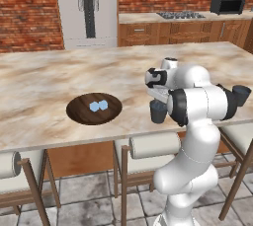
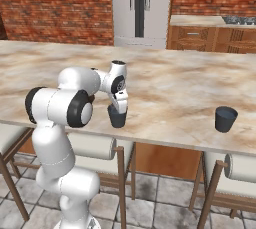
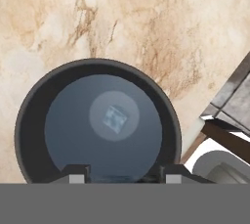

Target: There are four ice cubes in the ice bowl. Place two ice cubes in each glass of water.

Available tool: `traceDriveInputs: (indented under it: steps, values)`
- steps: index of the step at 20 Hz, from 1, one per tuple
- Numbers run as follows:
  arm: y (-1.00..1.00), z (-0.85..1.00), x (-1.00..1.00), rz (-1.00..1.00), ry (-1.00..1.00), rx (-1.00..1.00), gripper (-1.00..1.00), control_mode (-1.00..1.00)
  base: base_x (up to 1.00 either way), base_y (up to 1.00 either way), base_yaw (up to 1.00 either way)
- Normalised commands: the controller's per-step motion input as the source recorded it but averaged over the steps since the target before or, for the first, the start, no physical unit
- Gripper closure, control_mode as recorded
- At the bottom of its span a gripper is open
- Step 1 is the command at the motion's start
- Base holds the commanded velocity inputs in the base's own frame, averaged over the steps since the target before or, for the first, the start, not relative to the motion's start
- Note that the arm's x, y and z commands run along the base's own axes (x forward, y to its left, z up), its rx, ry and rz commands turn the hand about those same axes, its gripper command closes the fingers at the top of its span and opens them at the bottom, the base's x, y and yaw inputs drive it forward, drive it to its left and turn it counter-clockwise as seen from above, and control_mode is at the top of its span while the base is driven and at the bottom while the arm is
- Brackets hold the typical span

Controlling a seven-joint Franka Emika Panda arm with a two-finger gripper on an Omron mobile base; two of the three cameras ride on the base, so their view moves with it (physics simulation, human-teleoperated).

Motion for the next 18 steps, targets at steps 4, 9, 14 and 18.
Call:
traceDriveInputs:
  steps: [4, 9, 14, 18]
  values:
    - [-0.08, 0.00, 0.00, 0.00, 0.00, 0.00, -1.00, -1.00, 0.00, 0.00, 0.00]
    - [-0.02, 0.00, 0.00, 0.00, 0.00, 0.00, -1.00, -1.00, 0.00, 0.00, 0.00]
    - [0.00, 0.01, 0.00, 0.00, 0.00, 0.00, -1.00, -1.00, 0.00, 0.00, 0.00]
    - [0.00, 0.03, 0.00, 0.00, 0.00, 0.00, -1.00, -1.00, 0.00, 0.00, 0.00]
